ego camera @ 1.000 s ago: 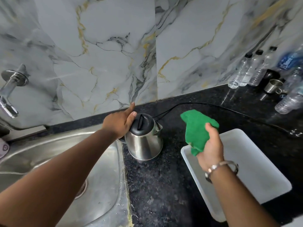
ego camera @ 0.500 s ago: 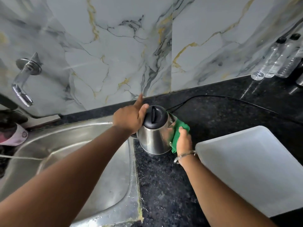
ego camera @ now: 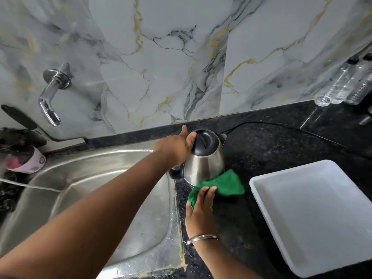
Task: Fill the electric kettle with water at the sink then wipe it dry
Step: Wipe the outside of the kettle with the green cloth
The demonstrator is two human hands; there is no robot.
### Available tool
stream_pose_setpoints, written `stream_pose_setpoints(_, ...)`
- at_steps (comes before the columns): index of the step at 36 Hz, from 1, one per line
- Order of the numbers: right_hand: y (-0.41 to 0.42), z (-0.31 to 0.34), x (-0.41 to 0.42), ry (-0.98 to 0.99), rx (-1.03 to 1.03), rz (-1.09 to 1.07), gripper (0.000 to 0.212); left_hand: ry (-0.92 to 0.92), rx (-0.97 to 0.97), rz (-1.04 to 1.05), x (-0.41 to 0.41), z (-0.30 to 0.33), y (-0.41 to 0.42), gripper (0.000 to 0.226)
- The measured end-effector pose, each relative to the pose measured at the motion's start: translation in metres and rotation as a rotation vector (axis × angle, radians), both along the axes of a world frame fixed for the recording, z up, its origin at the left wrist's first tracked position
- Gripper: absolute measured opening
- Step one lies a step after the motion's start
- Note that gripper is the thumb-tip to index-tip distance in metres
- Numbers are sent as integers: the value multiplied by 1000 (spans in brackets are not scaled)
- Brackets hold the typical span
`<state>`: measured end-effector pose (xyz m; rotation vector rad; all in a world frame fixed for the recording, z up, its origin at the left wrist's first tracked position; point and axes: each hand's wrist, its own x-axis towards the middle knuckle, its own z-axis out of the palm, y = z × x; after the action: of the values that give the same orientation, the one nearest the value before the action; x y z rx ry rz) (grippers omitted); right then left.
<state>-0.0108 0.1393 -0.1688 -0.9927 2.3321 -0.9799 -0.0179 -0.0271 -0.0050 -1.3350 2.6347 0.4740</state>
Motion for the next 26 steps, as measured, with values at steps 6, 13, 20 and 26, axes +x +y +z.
stream_pose_setpoints(6,10,71,-12,-446,-341,-303,82,109,176,-5,4,-11,-14,90)
stream_pose_setpoints(13,-35,125,-2,-70,-385,9,71,189,431,18,5,-4,-24,73)
stream_pose_setpoints(20,-44,64,35,175,61,109,66,260,386,-3,8,-2,-15,63)
stream_pose_setpoints(26,6,87,-24,-750,98,-177,40,272,164,51,16,-11,2,95)
